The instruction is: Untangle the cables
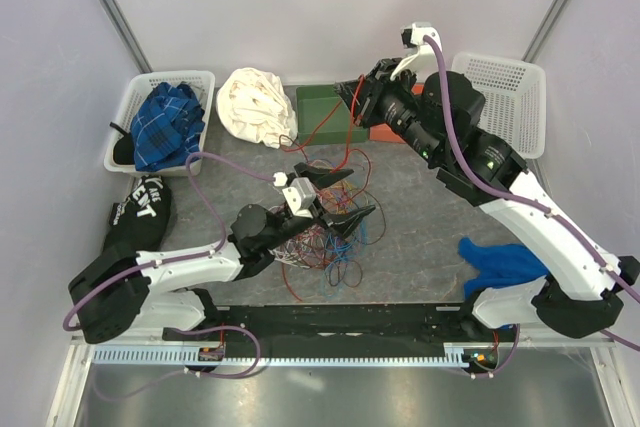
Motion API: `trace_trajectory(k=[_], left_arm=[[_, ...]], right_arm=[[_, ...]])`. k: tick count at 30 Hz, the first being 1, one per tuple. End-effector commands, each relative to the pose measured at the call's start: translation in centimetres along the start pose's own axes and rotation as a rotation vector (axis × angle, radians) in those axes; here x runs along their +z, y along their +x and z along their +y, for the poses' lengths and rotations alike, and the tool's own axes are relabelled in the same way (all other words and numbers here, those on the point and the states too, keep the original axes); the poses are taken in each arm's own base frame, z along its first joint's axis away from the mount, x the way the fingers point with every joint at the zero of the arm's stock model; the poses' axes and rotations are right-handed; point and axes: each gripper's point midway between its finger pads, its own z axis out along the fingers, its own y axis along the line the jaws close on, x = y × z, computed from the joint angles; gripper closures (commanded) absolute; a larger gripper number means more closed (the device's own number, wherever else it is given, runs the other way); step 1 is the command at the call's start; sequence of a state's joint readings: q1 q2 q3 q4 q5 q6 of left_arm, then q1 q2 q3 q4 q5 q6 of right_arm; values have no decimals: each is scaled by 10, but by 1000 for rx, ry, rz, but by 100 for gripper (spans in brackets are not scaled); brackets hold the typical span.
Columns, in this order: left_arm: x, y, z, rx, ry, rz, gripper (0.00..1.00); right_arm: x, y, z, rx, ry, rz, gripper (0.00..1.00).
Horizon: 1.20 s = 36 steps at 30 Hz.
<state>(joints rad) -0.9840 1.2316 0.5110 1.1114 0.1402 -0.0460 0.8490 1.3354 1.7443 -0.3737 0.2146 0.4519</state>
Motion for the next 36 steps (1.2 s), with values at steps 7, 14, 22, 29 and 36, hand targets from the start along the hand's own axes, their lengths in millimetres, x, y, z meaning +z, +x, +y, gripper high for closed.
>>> trace_trajectory(k=[7,14,22,29,36], left_arm=[[-9,-31,16,3,-118,-110,0],[-13,5,23,-94,-228,-33,0],[-15,35,48,-107,-426,-34,0],[10,7,63,-42,-479,-192,0],[25,-18,60,-39,-451,-280,0]], right_arm=[[-14,-20,5,6,-19,-62,100],[-15,-22,4,-2,-12,-67,100],[-13,-19,2,-9,-7,-61,100],[-11,-14,-1,-25,2,-52,100],[-13,-34,-1,-52,22,-96,100]])
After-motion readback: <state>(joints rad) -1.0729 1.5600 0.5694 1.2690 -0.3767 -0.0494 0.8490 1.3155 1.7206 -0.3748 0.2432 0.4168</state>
